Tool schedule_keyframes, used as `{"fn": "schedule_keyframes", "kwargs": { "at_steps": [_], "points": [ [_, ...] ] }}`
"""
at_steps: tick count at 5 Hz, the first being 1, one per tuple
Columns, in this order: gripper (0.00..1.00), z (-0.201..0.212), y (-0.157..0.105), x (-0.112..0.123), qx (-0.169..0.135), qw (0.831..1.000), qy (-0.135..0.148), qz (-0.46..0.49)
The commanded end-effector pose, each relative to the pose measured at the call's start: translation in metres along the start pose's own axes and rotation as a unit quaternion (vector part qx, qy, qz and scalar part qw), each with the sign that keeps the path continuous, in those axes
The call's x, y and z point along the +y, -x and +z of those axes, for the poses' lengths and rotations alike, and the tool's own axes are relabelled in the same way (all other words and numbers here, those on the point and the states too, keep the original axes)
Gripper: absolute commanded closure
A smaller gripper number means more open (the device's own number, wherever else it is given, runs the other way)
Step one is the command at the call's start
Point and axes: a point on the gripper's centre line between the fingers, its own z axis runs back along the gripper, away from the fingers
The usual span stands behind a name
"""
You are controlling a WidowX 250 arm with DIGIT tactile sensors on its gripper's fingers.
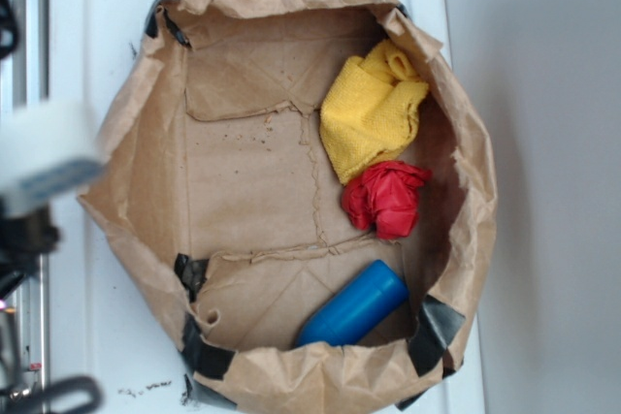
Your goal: Grab the blue bottle.
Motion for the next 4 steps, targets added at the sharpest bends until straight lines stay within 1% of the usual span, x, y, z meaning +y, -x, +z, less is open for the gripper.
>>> {"fn": "schedule_keyframes", "kwargs": {
  "at_steps": [1, 2, 3, 4],
  "points": [
    [0.00, -0.009, -0.062, -0.021, -0.040, 0.997, 0.049, 0.050],
    [0.00, -0.021, -0.089, -0.033, -0.060, 0.988, 0.109, 0.087],
    [0.00, -0.039, -0.101, -0.037, -0.089, 0.992, 0.073, 0.041],
    [0.00, -0.051, -0.109, -0.032, -0.091, 0.996, -0.011, 0.015]
  ]
}}
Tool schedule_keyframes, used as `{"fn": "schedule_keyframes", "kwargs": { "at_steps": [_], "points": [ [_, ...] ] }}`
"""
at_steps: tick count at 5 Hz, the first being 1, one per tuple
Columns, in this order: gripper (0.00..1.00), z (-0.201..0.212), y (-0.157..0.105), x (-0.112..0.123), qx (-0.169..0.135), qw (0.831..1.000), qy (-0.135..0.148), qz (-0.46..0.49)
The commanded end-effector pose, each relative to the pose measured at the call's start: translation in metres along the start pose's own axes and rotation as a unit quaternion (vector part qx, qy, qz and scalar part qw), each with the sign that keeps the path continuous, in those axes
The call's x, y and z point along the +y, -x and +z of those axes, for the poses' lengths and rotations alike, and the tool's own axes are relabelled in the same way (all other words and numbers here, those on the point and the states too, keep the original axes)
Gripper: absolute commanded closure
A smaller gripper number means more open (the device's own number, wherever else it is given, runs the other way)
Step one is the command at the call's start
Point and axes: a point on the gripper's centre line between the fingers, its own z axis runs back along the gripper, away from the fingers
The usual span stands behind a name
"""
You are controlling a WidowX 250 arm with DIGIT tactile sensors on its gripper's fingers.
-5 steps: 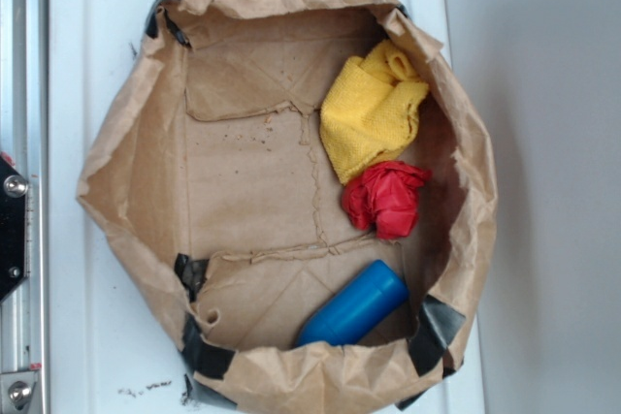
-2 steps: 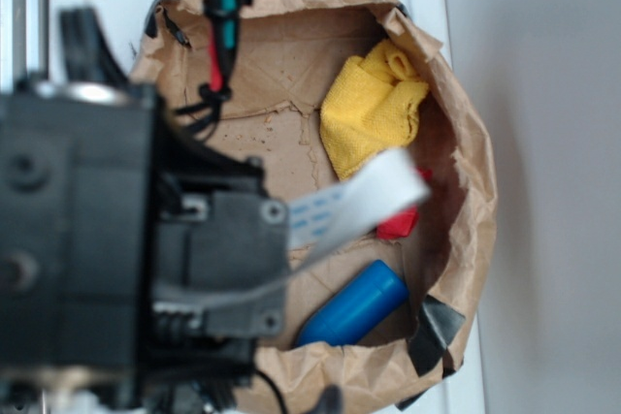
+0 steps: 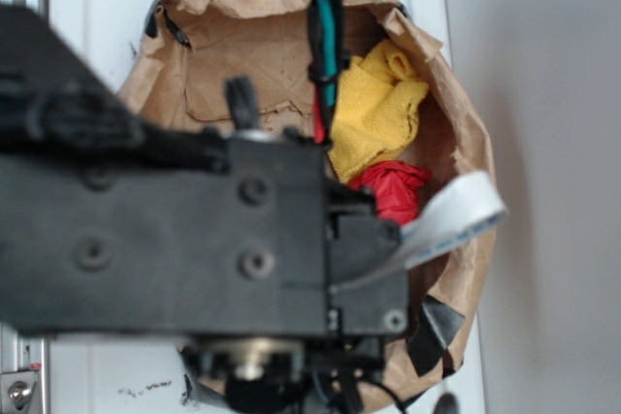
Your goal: Grab the blue bottle.
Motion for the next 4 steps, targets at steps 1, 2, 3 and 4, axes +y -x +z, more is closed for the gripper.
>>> {"fn": "schedule_keyframes", "kwargs": {
  "at_steps": [1, 2, 3, 4],
  "points": [
    [0.00, -0.0004, -0.0119, 0.0007, -0.026, 0.996, -0.072, -0.043],
    [0.00, -0.0004, -0.0119, 0.0007, -0.026, 0.996, -0.072, -0.043],
    [0.00, -0.0004, -0.0119, 0.0007, -0.026, 0.996, -0.072, -0.043],
    [0.00, -0.0008, -0.0181, 0.0032, -0.067, 0.997, -0.010, 0.034]
  ]
}}
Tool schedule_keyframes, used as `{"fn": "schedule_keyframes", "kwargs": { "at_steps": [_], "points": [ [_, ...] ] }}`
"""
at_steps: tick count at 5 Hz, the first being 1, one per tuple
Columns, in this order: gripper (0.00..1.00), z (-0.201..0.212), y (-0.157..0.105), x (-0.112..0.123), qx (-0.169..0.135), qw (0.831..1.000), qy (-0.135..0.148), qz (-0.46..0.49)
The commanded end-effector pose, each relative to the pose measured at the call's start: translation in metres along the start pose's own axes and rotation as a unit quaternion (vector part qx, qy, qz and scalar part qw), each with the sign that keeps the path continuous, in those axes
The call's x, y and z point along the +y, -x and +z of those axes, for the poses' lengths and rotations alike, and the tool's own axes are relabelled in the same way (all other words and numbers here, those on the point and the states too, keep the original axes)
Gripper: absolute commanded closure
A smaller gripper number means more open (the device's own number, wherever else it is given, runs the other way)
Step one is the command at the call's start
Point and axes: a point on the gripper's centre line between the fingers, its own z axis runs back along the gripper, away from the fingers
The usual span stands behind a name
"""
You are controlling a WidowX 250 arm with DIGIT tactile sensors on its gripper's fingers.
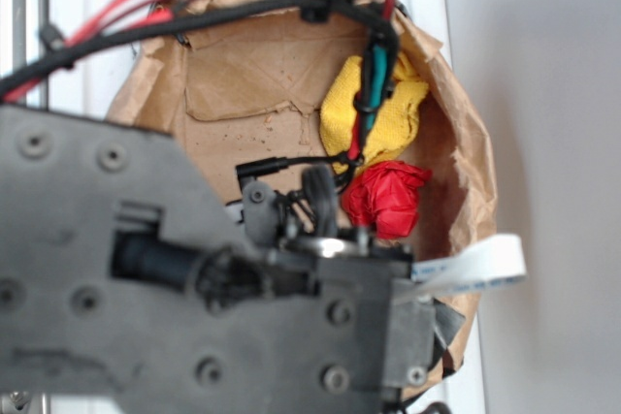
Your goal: Grab the blue bottle.
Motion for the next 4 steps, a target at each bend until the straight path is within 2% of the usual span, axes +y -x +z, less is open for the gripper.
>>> {"fn": "schedule_keyframes", "kwargs": {
  "at_steps": [1, 2, 3, 4],
  "points": [
    [0.00, 0.029, -0.019, 0.005, -0.083, 0.985, 0.084, 0.126],
    [0.00, 0.050, -0.029, 0.017, -0.059, 0.968, 0.120, 0.212],
    [0.00, 0.035, -0.030, 0.025, -0.057, 0.967, 0.085, 0.235],
    [0.00, -0.002, -0.040, 0.040, -0.107, 0.960, 0.024, 0.257]
  ]
}}
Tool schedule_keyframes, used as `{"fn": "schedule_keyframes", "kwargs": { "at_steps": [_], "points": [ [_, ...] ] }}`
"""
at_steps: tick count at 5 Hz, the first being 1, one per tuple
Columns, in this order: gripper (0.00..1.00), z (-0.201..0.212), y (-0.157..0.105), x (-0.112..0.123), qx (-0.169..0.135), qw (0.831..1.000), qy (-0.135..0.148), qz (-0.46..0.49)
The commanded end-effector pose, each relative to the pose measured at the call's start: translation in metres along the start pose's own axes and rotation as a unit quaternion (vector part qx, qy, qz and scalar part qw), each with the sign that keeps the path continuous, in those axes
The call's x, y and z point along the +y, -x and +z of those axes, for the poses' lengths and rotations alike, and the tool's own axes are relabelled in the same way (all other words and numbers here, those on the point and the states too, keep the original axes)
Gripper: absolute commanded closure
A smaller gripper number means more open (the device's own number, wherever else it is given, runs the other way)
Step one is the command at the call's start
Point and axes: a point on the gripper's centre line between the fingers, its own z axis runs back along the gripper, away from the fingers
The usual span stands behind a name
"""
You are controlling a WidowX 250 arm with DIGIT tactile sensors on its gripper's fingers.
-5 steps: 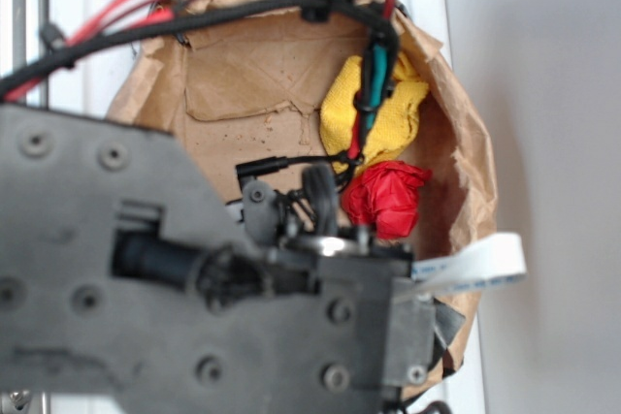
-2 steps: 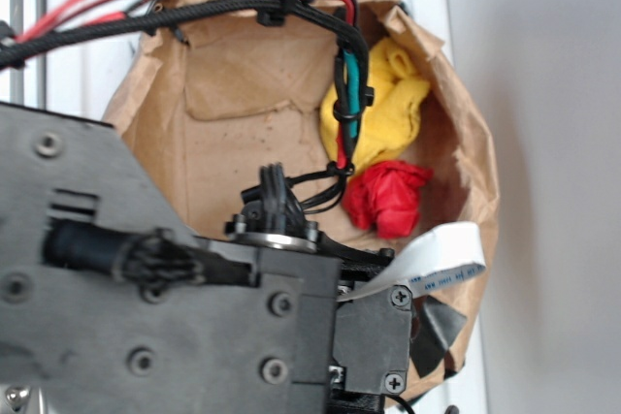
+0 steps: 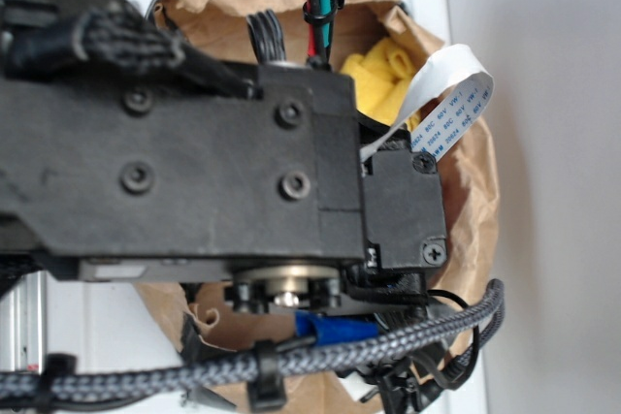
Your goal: Grab the blue bottle.
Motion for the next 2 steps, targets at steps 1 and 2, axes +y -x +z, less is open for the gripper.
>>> {"fn": "schedule_keyframes", "kwargs": {
  "at_steps": [1, 2],
  "points": [
    [0.00, -0.026, 0.020, 0.045, -0.079, 0.996, -0.048, -0.008],
    [0.00, -0.032, 0.050, 0.043, -0.074, 0.996, -0.050, -0.026]
  ]
}}
